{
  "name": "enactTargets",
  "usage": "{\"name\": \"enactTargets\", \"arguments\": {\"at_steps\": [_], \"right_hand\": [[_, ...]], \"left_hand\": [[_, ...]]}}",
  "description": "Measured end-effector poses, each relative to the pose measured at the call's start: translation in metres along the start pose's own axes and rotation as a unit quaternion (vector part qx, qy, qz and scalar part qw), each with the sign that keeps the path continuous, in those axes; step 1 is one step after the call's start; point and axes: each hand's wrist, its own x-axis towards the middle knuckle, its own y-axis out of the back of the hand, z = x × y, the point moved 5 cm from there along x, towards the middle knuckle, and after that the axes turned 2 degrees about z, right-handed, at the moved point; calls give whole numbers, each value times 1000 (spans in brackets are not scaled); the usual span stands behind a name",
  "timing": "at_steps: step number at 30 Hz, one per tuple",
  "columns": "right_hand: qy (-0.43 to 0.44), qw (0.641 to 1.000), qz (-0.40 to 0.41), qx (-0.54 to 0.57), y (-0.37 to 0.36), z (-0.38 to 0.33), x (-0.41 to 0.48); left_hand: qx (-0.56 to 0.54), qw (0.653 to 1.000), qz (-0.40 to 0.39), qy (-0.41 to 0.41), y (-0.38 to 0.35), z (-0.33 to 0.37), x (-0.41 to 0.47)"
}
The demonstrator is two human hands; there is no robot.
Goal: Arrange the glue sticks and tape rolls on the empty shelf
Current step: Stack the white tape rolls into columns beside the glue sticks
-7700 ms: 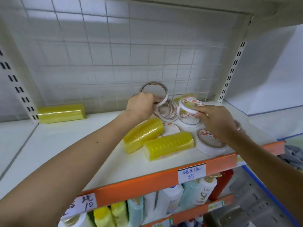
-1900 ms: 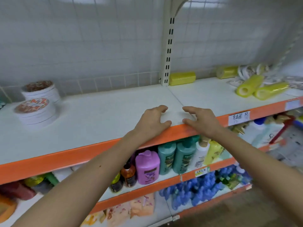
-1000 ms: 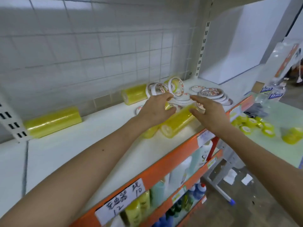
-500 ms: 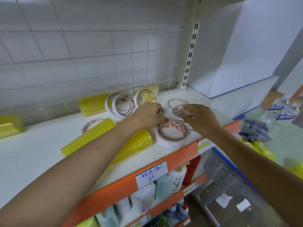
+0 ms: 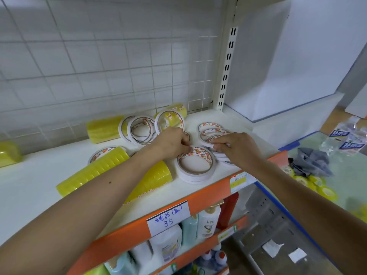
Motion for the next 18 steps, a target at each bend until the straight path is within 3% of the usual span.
{"name": "enactTargets", "arguments": {"at_steps": [10, 18], "right_hand": [[81, 994, 49, 50, 10, -35, -7], [178, 976, 98, 82, 9, -109, -2]], "left_hand": [[-76, 987, 107, 93, 37, -25, -40], [-61, 965, 207, 146, 93, -66, -98]]}}
